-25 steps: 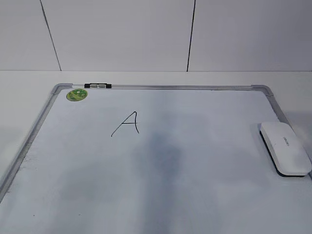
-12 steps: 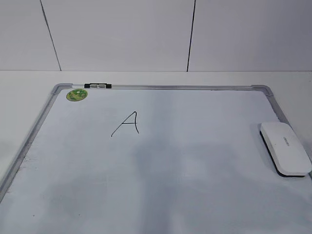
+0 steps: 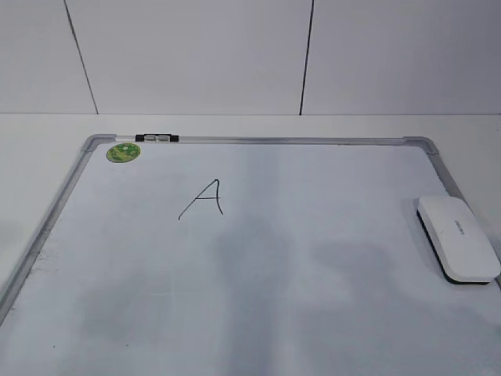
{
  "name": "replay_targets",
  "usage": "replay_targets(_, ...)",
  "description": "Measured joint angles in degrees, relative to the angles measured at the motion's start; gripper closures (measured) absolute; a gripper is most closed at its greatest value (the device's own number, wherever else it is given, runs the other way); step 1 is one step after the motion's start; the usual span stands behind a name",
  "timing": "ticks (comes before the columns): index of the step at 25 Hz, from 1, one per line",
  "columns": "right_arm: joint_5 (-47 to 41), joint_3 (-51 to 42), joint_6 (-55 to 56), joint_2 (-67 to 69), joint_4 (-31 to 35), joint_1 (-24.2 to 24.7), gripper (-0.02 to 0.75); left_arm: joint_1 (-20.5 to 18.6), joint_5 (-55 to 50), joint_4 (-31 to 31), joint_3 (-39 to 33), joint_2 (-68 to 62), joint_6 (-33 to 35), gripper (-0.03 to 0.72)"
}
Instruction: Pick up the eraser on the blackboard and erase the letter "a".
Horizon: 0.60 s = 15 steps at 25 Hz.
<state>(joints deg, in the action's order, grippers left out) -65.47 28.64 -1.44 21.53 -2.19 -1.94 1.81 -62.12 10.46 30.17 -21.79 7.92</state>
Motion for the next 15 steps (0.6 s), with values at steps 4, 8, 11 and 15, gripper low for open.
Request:
replay_targets(4, 0.3, 0.0, 0.0, 0.0, 0.0, 0.0, 0.145, 0.0, 0.1, 0.0, 0.0, 0.0, 0.0, 0.38)
replay_targets(8, 0.3, 0.0, 0.0, 0.0, 0.0, 0.0, 0.145, 0.0, 0.1, 0.0, 0.0, 0.0, 0.0, 0.38)
replay_targets(11, 0.3, 0.0, 0.0, 0.0, 0.0, 0.0, 0.145, 0.0, 0.1, 0.0, 0.0, 0.0, 0.0, 0.381)
replay_targets(15, 0.3, 0.0, 0.0, 0.0, 0.0, 0.0, 0.145, 0.0, 0.1, 0.0, 0.0, 0.0, 0.0, 0.381)
